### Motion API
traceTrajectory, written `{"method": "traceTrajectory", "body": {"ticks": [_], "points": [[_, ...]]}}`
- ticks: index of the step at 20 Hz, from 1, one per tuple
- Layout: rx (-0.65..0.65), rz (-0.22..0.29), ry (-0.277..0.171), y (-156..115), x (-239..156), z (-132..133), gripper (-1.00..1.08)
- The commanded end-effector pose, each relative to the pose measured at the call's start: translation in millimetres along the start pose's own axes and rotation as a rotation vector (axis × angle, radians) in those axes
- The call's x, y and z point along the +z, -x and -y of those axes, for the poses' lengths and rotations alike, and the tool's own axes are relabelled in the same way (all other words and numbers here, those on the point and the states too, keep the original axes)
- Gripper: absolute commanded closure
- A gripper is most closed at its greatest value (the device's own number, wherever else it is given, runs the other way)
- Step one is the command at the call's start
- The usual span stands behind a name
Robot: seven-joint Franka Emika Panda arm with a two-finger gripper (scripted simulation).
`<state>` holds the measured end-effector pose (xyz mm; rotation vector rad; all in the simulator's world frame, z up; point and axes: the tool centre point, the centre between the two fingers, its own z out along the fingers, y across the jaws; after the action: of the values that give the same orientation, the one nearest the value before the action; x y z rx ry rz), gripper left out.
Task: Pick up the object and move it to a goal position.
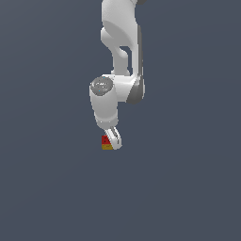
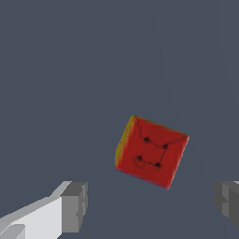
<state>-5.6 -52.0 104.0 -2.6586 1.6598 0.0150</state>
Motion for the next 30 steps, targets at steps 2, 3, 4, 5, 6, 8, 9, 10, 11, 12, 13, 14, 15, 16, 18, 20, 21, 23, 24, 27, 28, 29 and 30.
{"method": "traceTrajectory", "body": {"ticks": [2, 3, 4, 5, 6, 8, 9, 10, 11, 12, 13, 14, 15, 16, 18, 20, 21, 23, 24, 27, 28, 29, 30], "points": [[0.109, -0.002, 0.000, -4, 6, -3, -0.92], [0.138, -0.003, 0.000, -5, 7, -4, -0.92], [0.166, -0.004, 0.000, -6, 9, -5, -0.92], [0.191, -0.005, 0.000, -7, 10, -5, -0.92], [0.216, -0.005, 0.000, -8, 12, -6, -0.92], [0.260, -0.007, 0.000, -10, 14, -7, -0.92], [0.279, -0.008, 0.000, -10, 15, -8, -0.92], [0.297, -0.008, 0.000, -11, 16, -8, -0.92], [0.314, -0.009, -0.001, -12, 17, -9, -0.92], [0.328, -0.009, -0.001, -12, 17, -9, -0.92], [0.342, -0.010, -0.001, -13, 18, -10, -0.92], [0.353, -0.010, -0.001, -13, 19, -10, -0.92], [0.364, -0.011, -0.001, -14, 19, -10, -0.92], [0.372, -0.011, -0.001, -14, 20, -11, -0.92], [0.385, -0.012, -0.001, -14, 20, -11, -0.92], [0.391, -0.012, -0.001, -15, 20, -11, -0.92], [0.392, -0.012, -0.001, -15, 21, -11, -0.92], [0.387, -0.012, -0.001, -14, 21, -11, -0.92], [0.387, -0.012, -0.001, -14, 22, -11, -0.92], [0.388, -0.012, -0.001, -14, 30, -11, -0.92], [0.389, -0.012, -0.001, -15, 34, -12, -0.92], [0.389, -0.012, -0.001, -15, 38, -12, -0.92], [0.390, -0.012, -0.001, -15, 44, -12, -0.92]]}}
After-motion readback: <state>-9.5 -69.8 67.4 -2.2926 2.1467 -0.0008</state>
